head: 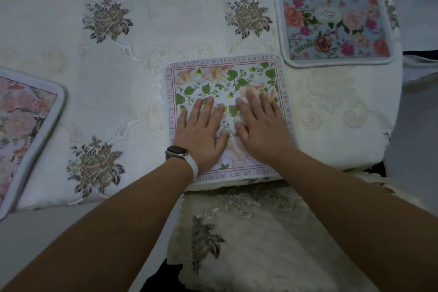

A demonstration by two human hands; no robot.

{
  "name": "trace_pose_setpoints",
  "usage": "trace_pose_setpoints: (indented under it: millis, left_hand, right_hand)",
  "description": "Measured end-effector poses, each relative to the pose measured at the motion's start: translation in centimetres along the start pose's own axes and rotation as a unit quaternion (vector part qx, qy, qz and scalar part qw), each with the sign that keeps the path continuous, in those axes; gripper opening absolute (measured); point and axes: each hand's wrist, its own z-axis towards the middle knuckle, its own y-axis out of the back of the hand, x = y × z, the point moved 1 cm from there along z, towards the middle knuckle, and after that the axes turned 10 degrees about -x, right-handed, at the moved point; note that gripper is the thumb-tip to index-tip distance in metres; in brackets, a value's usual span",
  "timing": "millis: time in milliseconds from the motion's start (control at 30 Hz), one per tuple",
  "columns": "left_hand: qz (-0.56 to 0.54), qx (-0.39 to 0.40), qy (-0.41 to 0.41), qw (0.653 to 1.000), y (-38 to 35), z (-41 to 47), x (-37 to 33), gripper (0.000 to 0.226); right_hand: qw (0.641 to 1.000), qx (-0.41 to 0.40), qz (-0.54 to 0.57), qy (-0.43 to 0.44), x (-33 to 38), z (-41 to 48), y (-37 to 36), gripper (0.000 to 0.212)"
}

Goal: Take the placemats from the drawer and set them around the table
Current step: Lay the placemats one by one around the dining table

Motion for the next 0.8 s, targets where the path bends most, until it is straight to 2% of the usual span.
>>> trace_pose_setpoints:
  millis: [200,367,467,600,800]
  left_hand:
    - [0.011,-0.013,0.06,0.998,0.6,-1.7,1.9,0.071]
    - [-0.003,-0.026,0.145,0.989,1.0,-4.5,2.6,0.073]
    - [0.007,-0.023,0.135,0.991,1.0,-5.8,1.2,0.073]
    - [0.005,0.01,0.022,1.0,0.6,-6.6,-0.6,0.065]
    - [0.01,0.02,-0.022,1.0,0.9,-6.6,0.2,0.067]
  right_hand:
    - [0.992,0.007,0.008,-0.123,-3.3,-1.8,0.6,0.07]
    - [0.987,0.022,0.014,-0.161,-2.2,-2.8,1.0,0.075]
    - [0.997,0.046,0.011,-0.065,1.3,-4.1,0.9,0.071]
    - [0.993,0.039,0.017,0.112,5.3,-5.8,0.3,0.062]
    - [0.982,0.055,0.007,0.179,3.2,-5.9,0.3,0.064]
